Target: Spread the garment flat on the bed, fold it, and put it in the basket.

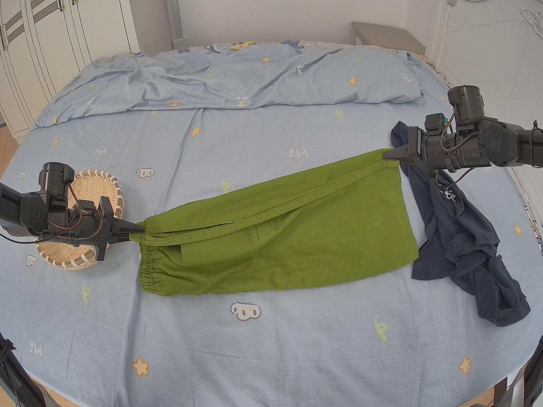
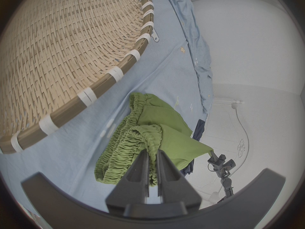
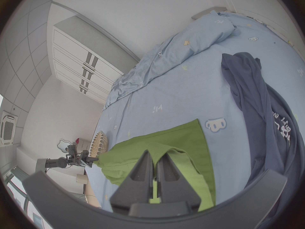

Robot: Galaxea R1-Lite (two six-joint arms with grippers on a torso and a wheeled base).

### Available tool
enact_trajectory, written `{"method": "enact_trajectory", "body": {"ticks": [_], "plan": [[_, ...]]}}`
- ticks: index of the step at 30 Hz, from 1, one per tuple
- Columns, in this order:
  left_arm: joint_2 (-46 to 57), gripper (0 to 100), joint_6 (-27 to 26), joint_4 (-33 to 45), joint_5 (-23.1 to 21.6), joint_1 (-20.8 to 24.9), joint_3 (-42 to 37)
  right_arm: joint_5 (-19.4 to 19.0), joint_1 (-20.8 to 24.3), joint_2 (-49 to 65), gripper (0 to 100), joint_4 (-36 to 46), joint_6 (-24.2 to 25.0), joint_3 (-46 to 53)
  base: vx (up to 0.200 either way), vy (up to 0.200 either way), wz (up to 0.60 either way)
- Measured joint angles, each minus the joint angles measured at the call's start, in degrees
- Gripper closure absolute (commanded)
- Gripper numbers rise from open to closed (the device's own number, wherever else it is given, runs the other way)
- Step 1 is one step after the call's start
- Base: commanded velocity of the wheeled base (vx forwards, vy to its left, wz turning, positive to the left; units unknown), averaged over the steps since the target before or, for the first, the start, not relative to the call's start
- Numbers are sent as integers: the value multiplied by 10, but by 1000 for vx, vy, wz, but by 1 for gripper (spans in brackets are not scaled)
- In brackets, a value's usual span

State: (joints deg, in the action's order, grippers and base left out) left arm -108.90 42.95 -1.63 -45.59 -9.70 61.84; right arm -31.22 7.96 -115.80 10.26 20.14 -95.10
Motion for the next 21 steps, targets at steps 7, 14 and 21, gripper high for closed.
{"method": "enact_trajectory", "body": {"ticks": [7,14,21], "plan": [[-1,100,0,0,0,-1,0,8,21,59,100,3,0,57,0,0,0],[-1,100,0,0,-1,-2,0,19,46,125,100,2,2,108,0,0,0],[1,100,0,0,-1,-2,0,33,62,165,100,7,6,131,0,0,0]]}}
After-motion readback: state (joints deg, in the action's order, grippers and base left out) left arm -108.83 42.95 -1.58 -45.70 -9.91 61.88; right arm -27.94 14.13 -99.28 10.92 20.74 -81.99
